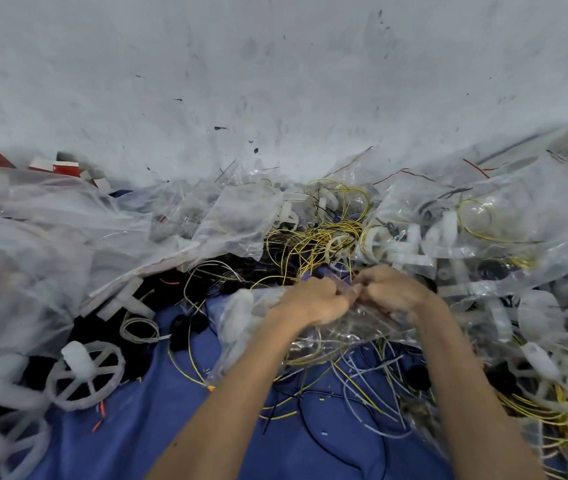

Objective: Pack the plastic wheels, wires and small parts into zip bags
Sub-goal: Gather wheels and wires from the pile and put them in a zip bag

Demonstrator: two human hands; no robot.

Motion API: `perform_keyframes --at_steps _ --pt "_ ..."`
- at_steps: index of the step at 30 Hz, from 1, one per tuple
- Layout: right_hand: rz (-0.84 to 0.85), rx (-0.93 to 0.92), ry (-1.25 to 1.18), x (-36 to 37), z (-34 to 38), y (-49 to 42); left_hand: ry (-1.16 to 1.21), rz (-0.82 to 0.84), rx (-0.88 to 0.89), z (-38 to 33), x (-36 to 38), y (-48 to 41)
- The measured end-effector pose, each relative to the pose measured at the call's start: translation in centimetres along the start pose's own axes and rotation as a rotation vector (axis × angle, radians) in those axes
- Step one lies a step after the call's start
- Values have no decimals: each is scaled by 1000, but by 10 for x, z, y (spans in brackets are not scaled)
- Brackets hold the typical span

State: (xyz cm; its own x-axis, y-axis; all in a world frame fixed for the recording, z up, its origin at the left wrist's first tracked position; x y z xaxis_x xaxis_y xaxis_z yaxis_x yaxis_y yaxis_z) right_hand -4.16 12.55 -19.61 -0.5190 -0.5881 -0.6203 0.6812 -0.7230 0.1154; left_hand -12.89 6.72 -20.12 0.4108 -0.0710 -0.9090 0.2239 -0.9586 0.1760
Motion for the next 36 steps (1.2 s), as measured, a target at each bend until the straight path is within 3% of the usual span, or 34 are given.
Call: perform_keyframes --at_steps 3,8,13,19,22,25,28,32,36 --pt "-84 8 -171 -8 4 -3 151 -44 49 1 -5 7" --pt "-41 -36 -333 7 26 -7 399 -59 76 5 -15 18" --pt "37 -81 -278 7 37 0 541 -310 139 12 -36 38" --pt "131 -251 -371 20 55 6 600 -469 218 20 -50 50" --pt "231 -351 -554 29 64 9 600 -483 245 25 -59 53" --pt "274 -377 -582 30 69 14 473 -475 306 22 -65 55" --pt "172 -400 -622 26 71 11 392 -429 329 15 -66 55" --pt "31 -509 -724 21 79 8 665 -370 285 14 -69 54" --pt "51 -551 -704 23 84 6 655 -347 285 9 -69 55"
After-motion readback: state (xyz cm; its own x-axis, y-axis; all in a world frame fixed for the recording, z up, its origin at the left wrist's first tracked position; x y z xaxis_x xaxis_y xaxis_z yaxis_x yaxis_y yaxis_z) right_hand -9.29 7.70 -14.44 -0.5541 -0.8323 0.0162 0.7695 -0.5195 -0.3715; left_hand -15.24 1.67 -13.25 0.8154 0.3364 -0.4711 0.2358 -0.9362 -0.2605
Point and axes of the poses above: each hand's wrist, its own y-axis away from the middle knuckle, its own x-axis out of the palm, z = x × y, the point moved 8 cm from there along -y, towards the middle knuckle, and after that the axes turned 7 degrees about -x, right-handed, at the moved point
